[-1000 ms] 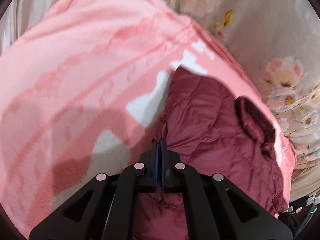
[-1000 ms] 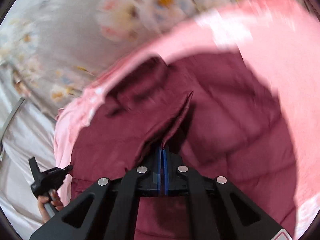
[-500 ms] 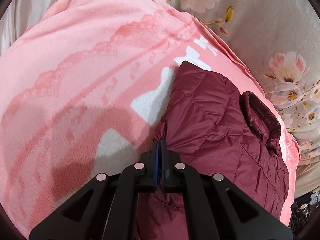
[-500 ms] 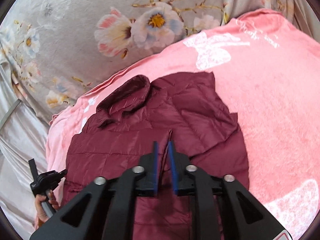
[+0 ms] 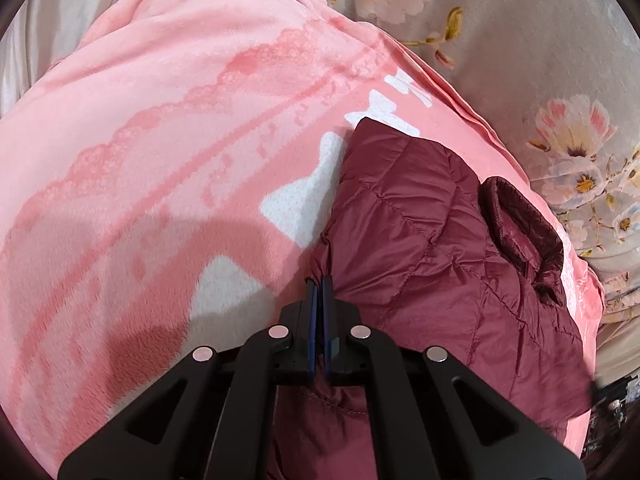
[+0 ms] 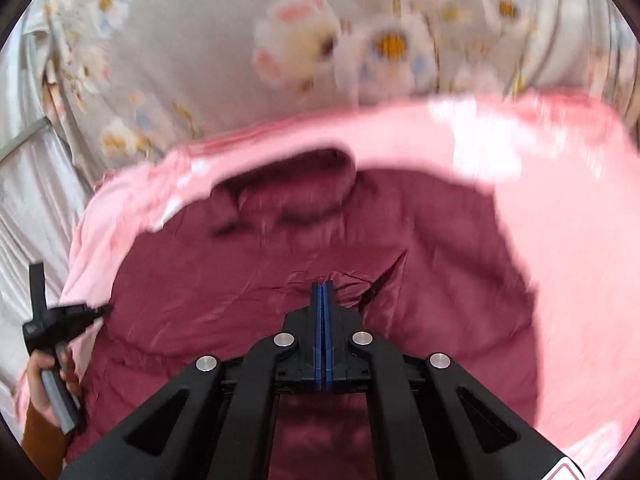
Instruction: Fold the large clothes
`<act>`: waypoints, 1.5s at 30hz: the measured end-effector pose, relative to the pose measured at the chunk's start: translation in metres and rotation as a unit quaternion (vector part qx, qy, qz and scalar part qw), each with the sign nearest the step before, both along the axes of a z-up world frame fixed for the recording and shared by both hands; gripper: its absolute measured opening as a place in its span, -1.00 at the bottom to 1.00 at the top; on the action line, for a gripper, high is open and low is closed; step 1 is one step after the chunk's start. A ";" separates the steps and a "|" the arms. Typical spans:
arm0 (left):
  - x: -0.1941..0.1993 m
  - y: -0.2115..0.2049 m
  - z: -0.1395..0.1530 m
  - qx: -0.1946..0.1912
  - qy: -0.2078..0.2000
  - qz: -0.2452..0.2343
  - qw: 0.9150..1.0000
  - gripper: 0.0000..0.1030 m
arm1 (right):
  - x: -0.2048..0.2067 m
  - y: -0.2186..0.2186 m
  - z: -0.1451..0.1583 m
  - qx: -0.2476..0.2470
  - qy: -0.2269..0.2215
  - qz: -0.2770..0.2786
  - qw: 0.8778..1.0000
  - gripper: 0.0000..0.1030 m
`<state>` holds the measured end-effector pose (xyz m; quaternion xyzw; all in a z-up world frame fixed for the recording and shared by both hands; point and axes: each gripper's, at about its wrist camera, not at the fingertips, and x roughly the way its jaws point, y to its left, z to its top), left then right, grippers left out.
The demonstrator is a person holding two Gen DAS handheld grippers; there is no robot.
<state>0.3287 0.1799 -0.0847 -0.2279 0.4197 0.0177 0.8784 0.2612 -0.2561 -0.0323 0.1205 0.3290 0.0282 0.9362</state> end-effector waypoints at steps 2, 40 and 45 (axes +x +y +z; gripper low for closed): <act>0.000 -0.002 -0.002 0.002 0.001 -0.001 1.000 -0.98 | 0.011 -0.004 -0.017 -0.008 0.030 -0.005 1.000 -0.98; -0.001 -0.115 0.006 0.093 0.003 -0.155 0.983 -0.87 | 0.020 0.039 -0.069 -0.031 0.109 0.053 0.992 -0.96; -0.007 -0.122 0.005 0.124 -0.002 -0.166 0.978 -0.87 | 0.021 0.036 -0.067 -0.013 0.116 0.056 0.992 -0.95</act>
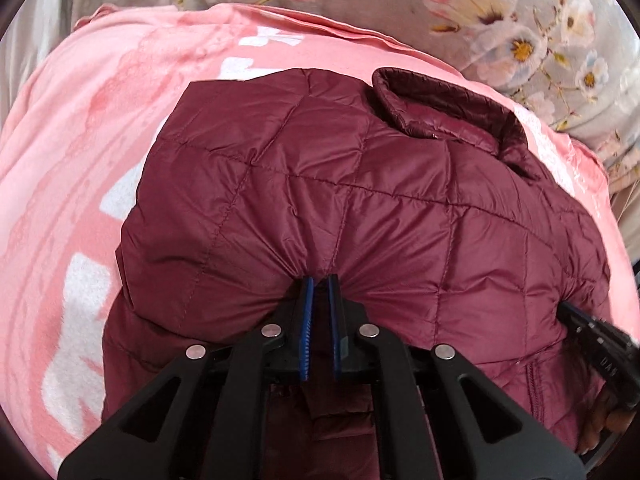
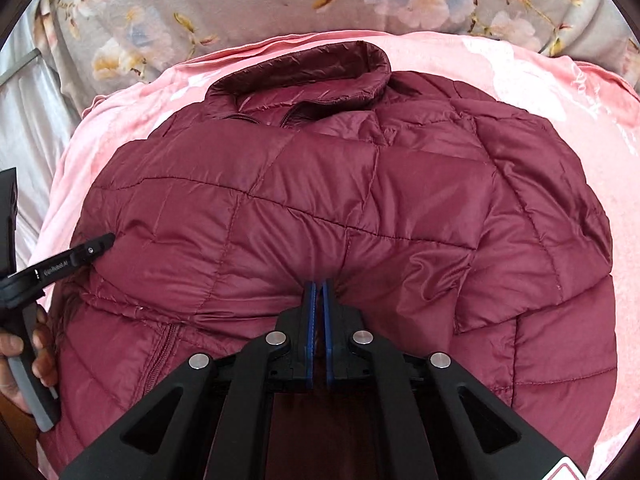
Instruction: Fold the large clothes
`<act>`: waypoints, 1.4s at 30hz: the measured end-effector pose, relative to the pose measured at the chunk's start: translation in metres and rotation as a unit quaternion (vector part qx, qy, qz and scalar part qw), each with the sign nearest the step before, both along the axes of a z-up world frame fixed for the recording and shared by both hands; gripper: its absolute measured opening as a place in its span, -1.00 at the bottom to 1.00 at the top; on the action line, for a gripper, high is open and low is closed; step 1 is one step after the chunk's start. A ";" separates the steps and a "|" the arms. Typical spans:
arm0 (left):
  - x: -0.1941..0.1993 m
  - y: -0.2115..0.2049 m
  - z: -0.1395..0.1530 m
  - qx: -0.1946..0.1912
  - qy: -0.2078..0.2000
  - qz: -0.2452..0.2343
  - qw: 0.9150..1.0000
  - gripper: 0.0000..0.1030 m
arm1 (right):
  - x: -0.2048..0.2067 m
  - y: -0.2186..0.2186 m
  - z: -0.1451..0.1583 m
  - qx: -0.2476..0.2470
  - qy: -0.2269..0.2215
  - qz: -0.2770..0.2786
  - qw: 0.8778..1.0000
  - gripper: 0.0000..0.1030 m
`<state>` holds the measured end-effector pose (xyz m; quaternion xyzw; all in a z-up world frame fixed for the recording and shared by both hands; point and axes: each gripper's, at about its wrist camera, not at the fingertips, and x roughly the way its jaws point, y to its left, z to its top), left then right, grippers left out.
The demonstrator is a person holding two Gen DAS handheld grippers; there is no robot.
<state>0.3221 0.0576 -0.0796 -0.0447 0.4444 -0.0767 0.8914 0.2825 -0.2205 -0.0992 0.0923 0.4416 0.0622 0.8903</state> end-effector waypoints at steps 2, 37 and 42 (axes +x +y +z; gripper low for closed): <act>0.002 0.002 0.008 -0.008 0.006 0.003 1.000 -0.88 | 0.001 -0.010 0.011 0.038 0.000 -0.006 0.999 -0.80; 0.120 -0.051 -0.012 -0.116 0.025 -0.043 0.992 -0.85 | 0.117 -0.038 -0.016 0.075 -0.011 -0.037 0.996 -0.91; 0.116 -0.060 -0.014 -0.086 -0.007 -0.052 0.995 -0.84 | 0.119 -0.039 -0.017 0.072 -0.012 -0.035 0.997 -0.95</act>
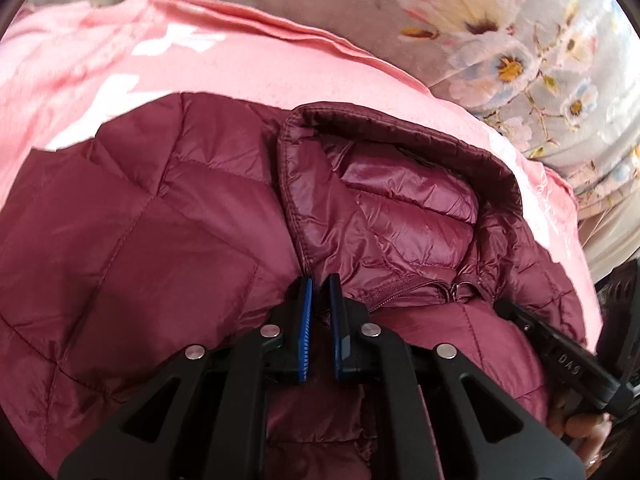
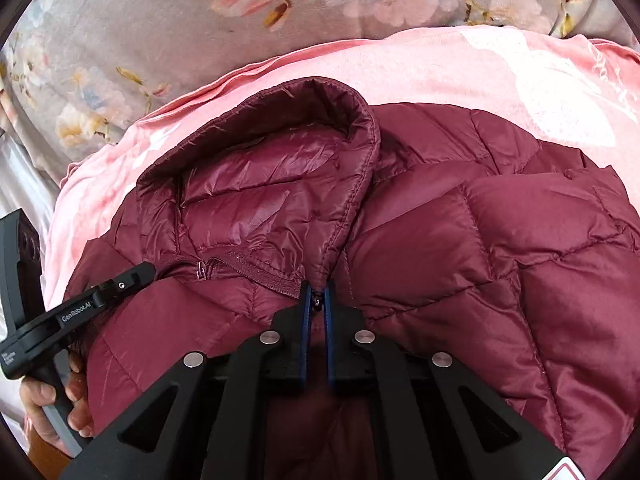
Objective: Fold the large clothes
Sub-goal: 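Lift the hem with both tools and fold it toward the collar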
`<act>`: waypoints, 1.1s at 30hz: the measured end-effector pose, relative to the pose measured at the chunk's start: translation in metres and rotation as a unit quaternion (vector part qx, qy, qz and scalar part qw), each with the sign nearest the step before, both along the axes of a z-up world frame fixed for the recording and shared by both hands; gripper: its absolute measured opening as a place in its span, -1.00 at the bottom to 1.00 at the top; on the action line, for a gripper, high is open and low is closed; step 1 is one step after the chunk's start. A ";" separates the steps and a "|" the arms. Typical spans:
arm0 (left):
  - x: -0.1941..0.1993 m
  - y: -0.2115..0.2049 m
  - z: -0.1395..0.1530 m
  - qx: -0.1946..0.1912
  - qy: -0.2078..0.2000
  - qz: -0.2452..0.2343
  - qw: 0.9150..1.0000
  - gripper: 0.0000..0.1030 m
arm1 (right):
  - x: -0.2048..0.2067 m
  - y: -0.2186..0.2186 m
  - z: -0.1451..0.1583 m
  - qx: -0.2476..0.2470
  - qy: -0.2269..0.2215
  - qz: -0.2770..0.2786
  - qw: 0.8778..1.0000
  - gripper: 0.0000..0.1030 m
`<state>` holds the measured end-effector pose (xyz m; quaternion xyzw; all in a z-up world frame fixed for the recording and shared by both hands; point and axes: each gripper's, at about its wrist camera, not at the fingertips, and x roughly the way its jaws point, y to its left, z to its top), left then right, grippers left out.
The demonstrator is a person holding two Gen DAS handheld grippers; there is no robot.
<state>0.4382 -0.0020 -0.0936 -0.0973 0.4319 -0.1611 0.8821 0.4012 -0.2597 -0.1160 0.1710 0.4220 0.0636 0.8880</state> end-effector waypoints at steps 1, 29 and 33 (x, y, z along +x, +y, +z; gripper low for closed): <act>-0.001 -0.001 0.001 0.003 -0.003 0.001 1.000 -0.82 | 0.000 -0.001 0.001 0.007 0.000 0.001 1.000 -0.94; 0.118 0.011 0.012 -0.144 0.153 0.068 0.975 -0.90 | 0.085 -0.051 0.009 0.240 0.063 -0.071 0.966 -0.95; 0.102 0.004 0.008 -0.078 0.124 0.035 0.989 -0.91 | 0.077 -0.025 0.013 0.112 0.067 -0.010 0.991 -0.98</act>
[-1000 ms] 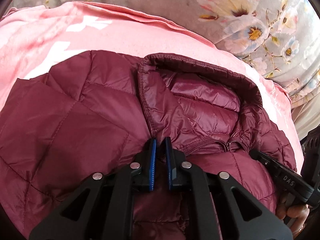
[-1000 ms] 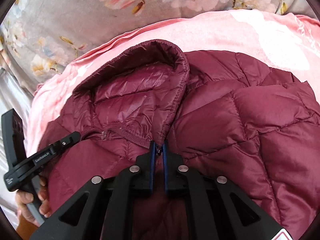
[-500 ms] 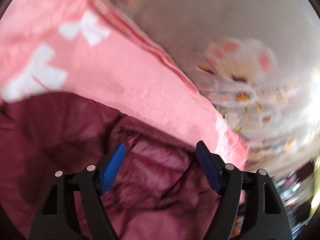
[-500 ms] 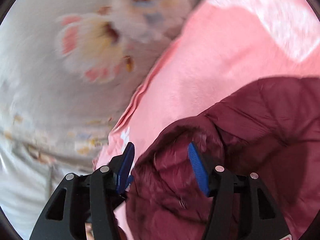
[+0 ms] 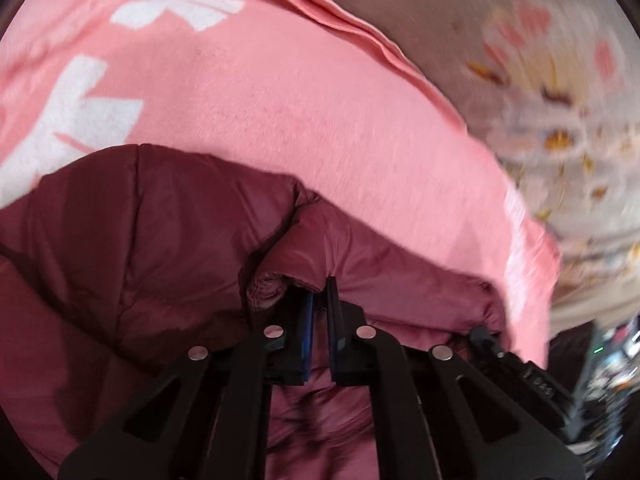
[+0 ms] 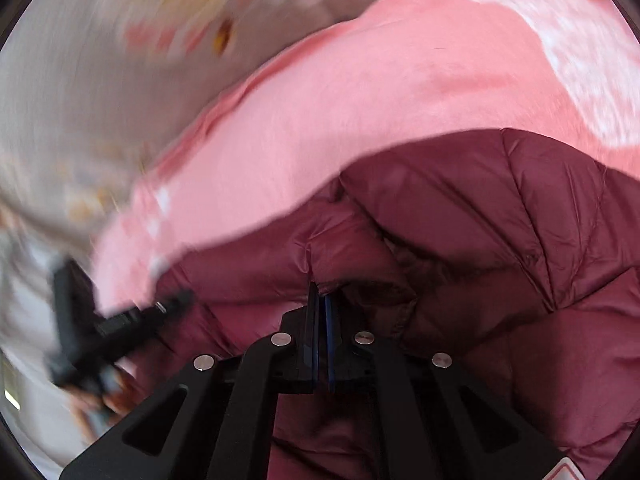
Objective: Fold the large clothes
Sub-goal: 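Lift the hem with both tools and fold it toward the collar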
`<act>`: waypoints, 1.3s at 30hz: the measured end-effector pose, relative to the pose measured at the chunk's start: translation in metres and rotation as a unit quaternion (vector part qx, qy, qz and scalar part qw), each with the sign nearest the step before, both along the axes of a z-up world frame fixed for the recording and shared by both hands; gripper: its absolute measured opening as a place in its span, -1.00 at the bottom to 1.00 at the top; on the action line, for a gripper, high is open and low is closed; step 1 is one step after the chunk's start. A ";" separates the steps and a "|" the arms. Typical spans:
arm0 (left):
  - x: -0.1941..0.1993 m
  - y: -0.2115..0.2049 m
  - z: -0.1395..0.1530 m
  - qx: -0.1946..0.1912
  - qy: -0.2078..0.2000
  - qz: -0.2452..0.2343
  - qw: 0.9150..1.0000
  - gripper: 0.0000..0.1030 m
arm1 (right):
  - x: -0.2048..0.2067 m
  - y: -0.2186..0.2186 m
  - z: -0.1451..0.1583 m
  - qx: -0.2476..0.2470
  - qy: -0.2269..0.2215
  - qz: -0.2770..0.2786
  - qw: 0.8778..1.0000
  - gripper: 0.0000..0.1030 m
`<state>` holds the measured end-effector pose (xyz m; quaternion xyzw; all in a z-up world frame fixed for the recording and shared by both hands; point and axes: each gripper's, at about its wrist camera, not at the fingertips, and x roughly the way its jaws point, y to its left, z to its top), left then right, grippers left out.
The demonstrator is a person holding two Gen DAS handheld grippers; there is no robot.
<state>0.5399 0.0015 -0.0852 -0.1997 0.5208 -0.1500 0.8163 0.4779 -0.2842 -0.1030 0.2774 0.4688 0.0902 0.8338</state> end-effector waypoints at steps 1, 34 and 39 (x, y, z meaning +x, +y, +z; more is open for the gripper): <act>-0.004 -0.004 -0.002 0.020 -0.010 -0.009 1.000 -0.91 | 0.001 0.003 -0.003 -0.017 -0.002 0.006 1.000 -0.98; -0.034 -0.040 -0.008 0.172 -0.151 -0.031 0.973 -0.88 | 0.002 0.041 -0.006 -0.193 -0.067 0.026 0.978 -1.00; -0.034 -0.040 -0.008 0.170 -0.151 -0.031 0.973 -0.88 | 0.001 0.028 -0.006 -0.148 -0.066 0.024 0.987 -1.00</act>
